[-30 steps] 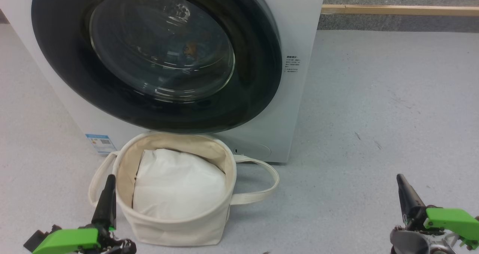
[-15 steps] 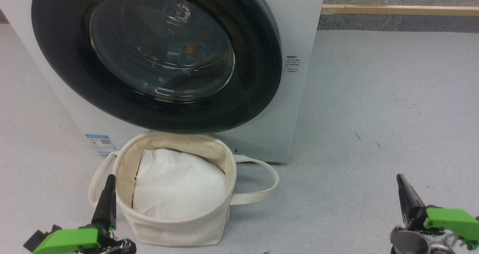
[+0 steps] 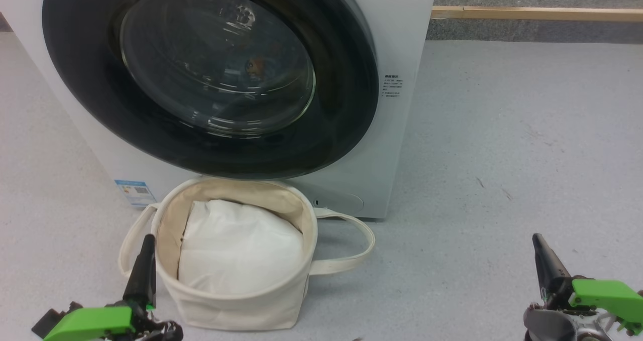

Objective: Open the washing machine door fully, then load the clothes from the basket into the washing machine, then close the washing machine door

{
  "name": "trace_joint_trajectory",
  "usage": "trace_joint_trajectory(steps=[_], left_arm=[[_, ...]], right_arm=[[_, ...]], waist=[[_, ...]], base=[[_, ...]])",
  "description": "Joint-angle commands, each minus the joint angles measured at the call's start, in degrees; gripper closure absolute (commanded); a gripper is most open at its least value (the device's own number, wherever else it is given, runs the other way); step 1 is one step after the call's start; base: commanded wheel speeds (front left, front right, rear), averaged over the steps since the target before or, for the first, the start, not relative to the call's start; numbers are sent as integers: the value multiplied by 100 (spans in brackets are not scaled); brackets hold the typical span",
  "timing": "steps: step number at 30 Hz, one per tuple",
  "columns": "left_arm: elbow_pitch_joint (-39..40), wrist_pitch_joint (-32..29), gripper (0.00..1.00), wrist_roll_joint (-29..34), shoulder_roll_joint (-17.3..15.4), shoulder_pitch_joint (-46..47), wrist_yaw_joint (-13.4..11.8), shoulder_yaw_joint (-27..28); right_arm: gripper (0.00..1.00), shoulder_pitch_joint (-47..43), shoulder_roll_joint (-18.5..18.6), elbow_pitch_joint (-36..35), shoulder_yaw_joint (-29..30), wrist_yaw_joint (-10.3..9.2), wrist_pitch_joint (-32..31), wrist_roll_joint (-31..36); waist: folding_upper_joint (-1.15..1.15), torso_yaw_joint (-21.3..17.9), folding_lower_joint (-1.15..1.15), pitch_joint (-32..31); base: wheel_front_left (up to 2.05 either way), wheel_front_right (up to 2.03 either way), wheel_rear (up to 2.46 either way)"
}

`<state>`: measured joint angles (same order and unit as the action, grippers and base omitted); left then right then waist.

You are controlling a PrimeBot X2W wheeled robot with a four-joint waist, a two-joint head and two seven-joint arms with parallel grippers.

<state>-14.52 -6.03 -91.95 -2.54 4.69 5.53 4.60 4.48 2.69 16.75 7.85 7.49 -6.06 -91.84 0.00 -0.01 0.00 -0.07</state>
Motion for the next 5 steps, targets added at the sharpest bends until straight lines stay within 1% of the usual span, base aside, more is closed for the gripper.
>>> trace_joint_trajectory(steps=[1, 5], left_arm=[[224, -47, 100, -15, -33, 162, 9, 203], [224, -47, 100, -15, -33, 162, 9, 203]], right_arm=[[100, 253, 20, -210, -120, 0, -50, -23], [100, 253, 20, -210, -120, 0, -50, -23]], waist=[[0, 0, 0, 0], [0, 0, 0, 0]], base=[[0, 0, 0], [0, 0, 0]])
